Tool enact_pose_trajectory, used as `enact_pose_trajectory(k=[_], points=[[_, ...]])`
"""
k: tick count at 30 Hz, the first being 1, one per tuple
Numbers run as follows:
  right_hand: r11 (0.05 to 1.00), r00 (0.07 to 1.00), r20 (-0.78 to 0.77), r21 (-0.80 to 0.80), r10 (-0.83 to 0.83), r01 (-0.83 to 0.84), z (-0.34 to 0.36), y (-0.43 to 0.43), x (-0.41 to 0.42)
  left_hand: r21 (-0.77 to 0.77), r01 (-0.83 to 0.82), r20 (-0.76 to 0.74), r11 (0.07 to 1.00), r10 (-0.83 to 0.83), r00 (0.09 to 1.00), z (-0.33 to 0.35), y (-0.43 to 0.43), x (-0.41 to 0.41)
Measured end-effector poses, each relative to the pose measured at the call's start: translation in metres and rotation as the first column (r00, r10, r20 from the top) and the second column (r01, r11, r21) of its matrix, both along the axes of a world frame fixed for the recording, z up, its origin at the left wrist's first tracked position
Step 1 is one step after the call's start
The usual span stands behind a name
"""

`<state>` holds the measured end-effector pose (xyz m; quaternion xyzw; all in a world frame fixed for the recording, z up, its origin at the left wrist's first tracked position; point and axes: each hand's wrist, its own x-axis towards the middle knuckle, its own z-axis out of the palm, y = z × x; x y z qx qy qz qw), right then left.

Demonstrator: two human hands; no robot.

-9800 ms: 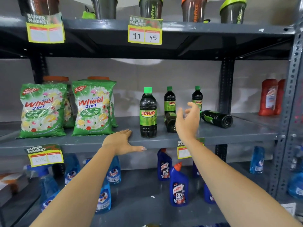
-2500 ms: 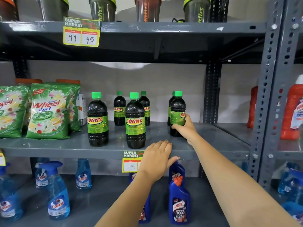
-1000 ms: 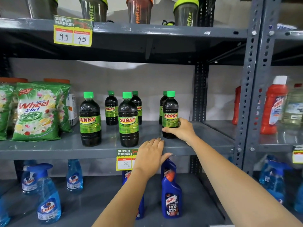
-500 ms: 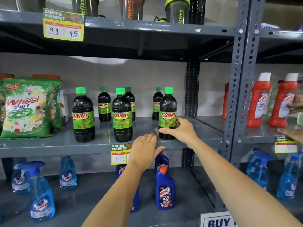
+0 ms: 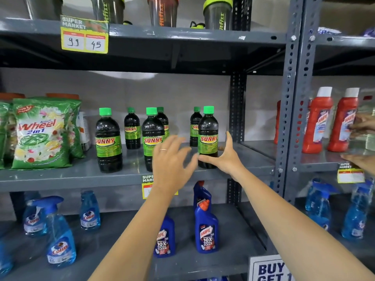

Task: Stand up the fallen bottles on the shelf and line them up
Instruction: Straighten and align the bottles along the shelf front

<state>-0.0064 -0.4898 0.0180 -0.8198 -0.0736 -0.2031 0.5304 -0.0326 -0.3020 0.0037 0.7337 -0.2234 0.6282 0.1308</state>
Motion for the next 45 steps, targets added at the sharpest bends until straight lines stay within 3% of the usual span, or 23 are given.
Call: enact_pose_trajectory(k=[2, 4, 6, 8, 10, 11, 34, 45], points=[[1.0, 1.0, 0.0, -0.006, 0.001, -0.001, -0.001, 0.001, -0.001, -0.279, 0.008, 0.048, 0.96, 0.005, 0.999, 0.004, 0.02, -0.008], [1.0, 1.0, 0.027, -0.014, 0.005, -0.004, -0.003, 0.002, -0.002, -0.473, -0.014, -0.083, 0.881, -0.028, 0.996, 0.0, 0.045, -0.006], [0.999, 0.999, 0.044, -0.041, -0.007, 0.009, -0.008, 0.003, -0.001, -0.536, 0.025, -0.286, 0.844, -0.21, 0.935, -0.006, 0.067, 0.001], [0.997, 0.998, 0.043, -0.069, -0.035, 0.038, -0.011, 0.004, 0.001, -0.535, 0.08, -0.499, 0.841, -0.391, 0.774, -0.006, 0.079, 0.009], [0.993, 0.998, 0.035, -0.103, -0.06, 0.063, -0.013, 0.003, 0.002, -0.471, 0.061, -0.644, 0.88, -0.39, 0.658, -0.009, 0.082, 0.018], [0.99, 0.997, 0.04, -0.121, -0.062, 0.066, -0.012, 0.003, 0.002, -0.461, 0.033, -0.664, 0.887, -0.37, 0.65, -0.011, 0.083, 0.023], [0.985, 0.996, 0.086, -0.17, 0.025, -0.01, -0.009, -0.006, 0.006, -0.475, -0.006, -0.676, 0.88, -0.36, 0.643, -0.015, 0.077, 0.035], [0.984, 0.997, 0.068, -0.175, 0.028, -0.016, -0.011, -0.008, 0.01, -0.384, -0.022, -0.731, 0.923, -0.289, 0.618, -0.011, 0.074, 0.03]])
